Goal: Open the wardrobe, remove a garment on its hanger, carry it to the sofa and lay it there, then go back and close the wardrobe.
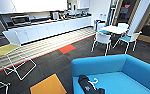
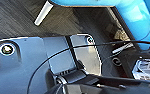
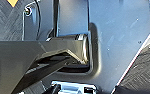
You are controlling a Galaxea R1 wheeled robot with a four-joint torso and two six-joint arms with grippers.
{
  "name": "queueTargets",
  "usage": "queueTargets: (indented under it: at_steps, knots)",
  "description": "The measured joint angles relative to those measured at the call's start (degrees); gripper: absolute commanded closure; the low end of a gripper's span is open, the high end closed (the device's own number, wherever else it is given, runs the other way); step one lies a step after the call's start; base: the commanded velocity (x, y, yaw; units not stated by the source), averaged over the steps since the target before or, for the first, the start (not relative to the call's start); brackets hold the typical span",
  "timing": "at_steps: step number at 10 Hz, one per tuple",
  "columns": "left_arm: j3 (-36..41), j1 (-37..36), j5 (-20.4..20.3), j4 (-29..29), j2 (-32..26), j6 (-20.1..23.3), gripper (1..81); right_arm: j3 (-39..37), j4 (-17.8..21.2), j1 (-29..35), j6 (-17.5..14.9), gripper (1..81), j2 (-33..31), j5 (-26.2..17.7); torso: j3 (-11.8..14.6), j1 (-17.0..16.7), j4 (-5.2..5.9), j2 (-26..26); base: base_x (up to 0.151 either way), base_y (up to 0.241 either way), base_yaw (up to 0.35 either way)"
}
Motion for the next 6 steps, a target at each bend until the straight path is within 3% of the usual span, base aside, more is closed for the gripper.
queueTargets:
  at_steps: [3,6]
  knots:
    - [-5.1,2.1,-2.5,0.4,2.9,0.0,1.0,0.0,0.0,0.0,0.0,1.0,0.0,0.0,0.0,0.0,0.0,0.0,0.0,0.0,0.0]
    - [-8.0,2.6,-6.2,0.8,3.6,0.0,1.0,0.0,0.0,0.7,0.0,1.0,0.0,0.1,0.0,0.1,0.0,0.0,-0.079,0.0,0.0]
